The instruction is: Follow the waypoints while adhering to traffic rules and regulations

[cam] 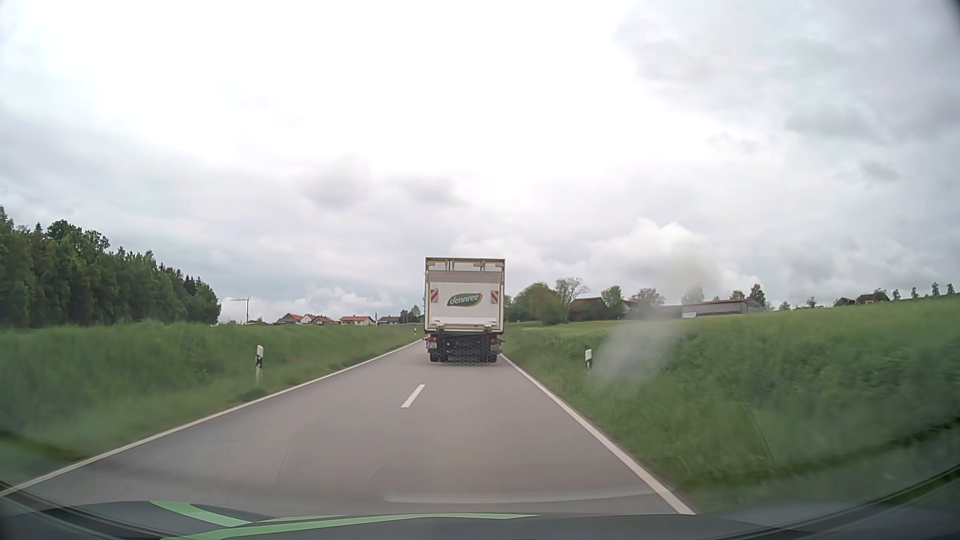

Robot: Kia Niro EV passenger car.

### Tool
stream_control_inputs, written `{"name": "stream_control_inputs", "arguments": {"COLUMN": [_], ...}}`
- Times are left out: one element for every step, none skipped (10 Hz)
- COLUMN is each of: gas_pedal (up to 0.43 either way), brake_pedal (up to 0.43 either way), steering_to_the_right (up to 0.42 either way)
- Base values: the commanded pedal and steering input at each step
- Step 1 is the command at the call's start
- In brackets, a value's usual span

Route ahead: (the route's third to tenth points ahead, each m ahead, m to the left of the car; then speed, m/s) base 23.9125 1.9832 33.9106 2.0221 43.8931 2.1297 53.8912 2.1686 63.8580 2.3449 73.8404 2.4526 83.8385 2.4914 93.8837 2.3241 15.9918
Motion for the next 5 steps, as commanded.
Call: {"name": "stream_control_inputs", "arguments": {"gas_pedal": [0.260,0.248,0.240,0.240,0.240], "brake_pedal": [0.000,0.000,0.000,0.000,0.000], "steering_to_the_right": [-0.007,-0.006,-0.005,-0.004,-0.003]}}
